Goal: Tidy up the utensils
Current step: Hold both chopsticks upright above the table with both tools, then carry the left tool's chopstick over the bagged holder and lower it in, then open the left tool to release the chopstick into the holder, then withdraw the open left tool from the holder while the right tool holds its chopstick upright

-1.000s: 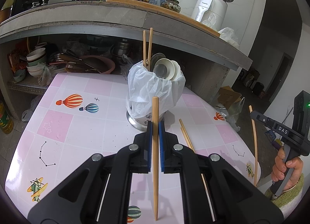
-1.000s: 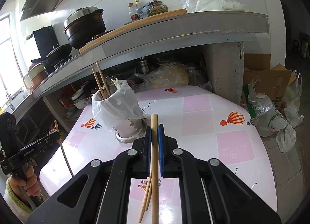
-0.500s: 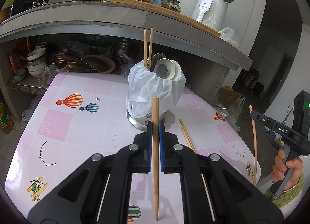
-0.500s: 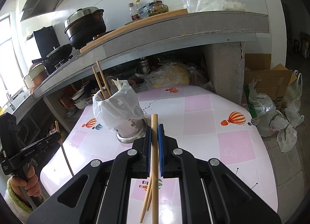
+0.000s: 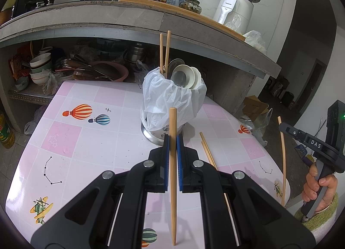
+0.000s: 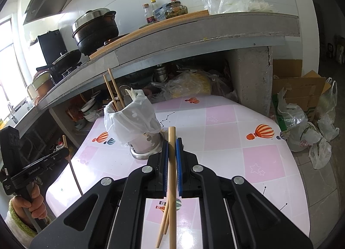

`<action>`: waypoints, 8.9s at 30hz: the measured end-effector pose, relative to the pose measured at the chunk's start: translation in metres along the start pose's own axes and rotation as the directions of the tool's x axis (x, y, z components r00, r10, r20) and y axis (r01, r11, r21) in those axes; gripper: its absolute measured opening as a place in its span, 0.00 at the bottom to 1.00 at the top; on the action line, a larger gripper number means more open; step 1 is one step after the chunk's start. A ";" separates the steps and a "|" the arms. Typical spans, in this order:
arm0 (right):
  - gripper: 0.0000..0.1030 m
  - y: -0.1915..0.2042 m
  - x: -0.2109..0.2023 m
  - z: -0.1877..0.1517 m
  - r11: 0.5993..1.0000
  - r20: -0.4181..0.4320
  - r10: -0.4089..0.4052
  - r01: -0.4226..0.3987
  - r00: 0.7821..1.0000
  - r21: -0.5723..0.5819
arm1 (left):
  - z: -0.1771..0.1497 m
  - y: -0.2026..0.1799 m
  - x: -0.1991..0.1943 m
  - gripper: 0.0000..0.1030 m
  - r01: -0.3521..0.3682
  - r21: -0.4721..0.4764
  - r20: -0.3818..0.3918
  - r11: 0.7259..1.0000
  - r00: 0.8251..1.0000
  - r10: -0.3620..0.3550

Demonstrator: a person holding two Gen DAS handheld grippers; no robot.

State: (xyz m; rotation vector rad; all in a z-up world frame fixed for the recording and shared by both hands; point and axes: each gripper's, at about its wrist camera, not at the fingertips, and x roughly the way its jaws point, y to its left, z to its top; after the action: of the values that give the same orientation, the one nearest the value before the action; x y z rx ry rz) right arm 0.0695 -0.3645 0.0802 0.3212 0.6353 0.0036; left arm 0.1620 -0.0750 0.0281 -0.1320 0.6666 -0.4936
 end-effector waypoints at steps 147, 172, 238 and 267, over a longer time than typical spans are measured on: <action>0.07 0.002 -0.015 0.011 0.997 0.058 0.066 -0.067 0.996 0.022 | 0.021 -0.008 -0.015 0.05 0.016 0.026 0.070 1.000 0.997 -0.018; 0.07 -0.013 -0.005 0.013 0.997 0.053 0.059 -0.062 0.997 0.047 | 0.197 -0.027 0.011 0.05 0.019 0.064 0.314 0.998 0.949 -0.038; 0.07 -0.016 -0.002 0.008 0.997 0.045 0.057 -0.060 0.997 0.058 | 0.104 0.005 0.082 0.50 -0.088 0.045 0.069 0.995 0.994 0.085; 0.07 -0.008 -0.009 0.012 0.996 0.062 0.071 -0.074 0.996 0.044 | 0.033 0.026 0.043 0.81 -0.142 0.037 -0.013 0.989 0.990 0.142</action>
State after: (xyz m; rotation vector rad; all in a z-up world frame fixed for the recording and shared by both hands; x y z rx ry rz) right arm 0.0682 -0.3766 0.0923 0.3874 0.5643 0.0489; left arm 0.2220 -0.0745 0.0226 -0.0462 0.6768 -0.3695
